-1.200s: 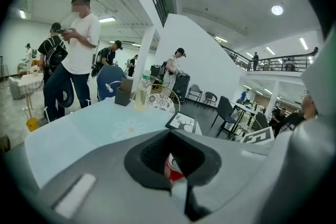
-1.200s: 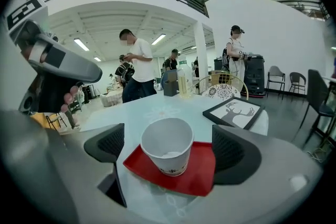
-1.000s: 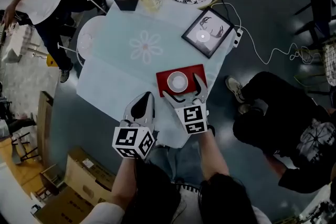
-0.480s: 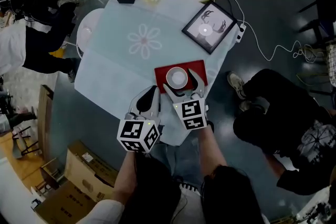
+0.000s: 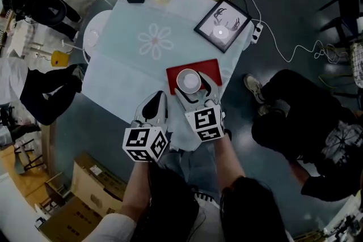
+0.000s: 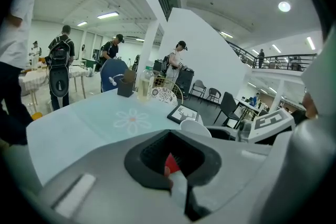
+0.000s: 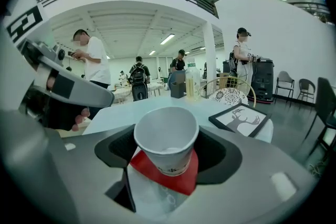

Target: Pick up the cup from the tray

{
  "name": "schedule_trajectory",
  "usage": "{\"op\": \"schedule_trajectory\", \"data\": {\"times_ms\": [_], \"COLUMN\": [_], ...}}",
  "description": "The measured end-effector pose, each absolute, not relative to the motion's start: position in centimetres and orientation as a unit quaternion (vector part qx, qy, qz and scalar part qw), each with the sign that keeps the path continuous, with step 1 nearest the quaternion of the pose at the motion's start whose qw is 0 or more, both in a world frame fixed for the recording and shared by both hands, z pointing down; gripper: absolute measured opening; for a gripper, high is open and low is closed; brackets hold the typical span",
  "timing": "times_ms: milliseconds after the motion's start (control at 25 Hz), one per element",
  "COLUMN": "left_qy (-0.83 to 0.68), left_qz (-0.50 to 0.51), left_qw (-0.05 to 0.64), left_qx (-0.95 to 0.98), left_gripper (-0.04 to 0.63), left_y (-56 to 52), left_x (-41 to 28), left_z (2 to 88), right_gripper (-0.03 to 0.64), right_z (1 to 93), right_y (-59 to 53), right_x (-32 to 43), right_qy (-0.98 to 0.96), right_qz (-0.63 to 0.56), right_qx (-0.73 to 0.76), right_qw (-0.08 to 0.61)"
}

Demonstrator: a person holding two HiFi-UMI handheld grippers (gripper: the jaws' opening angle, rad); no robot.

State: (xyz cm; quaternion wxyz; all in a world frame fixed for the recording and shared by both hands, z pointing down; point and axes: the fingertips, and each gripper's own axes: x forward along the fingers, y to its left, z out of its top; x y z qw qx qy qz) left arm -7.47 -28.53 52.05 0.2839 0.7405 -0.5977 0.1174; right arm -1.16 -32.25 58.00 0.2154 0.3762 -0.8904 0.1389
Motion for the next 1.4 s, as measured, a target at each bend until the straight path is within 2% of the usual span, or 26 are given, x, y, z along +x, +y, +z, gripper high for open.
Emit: {"op": "schedule_trajectory", "data": {"times_ms": [600, 1400], "left_qy": [-0.562, -0.555], "left_qz": [0.124, 0.144], "left_qw": [0.269, 0.265], "left_qx": [0.772, 0.775], "left_gripper": [0.000, 0.000], "left_y": [-22.8, -19.1], "left_x": [-7.6, -9.5], "left_z": [50.3, 52.0], "right_gripper": [0.353, 0.354], "right_z": [56.3, 62.4], "right_y": [-23.5, -16.6], "right_x": [-0.1, -1.4], "right_qy": [-0.877, -0.870], "right_qz": [0.155, 0.182], "right_qx": [0.398, 0.398], "right_qw": [0.222, 0.226]}}
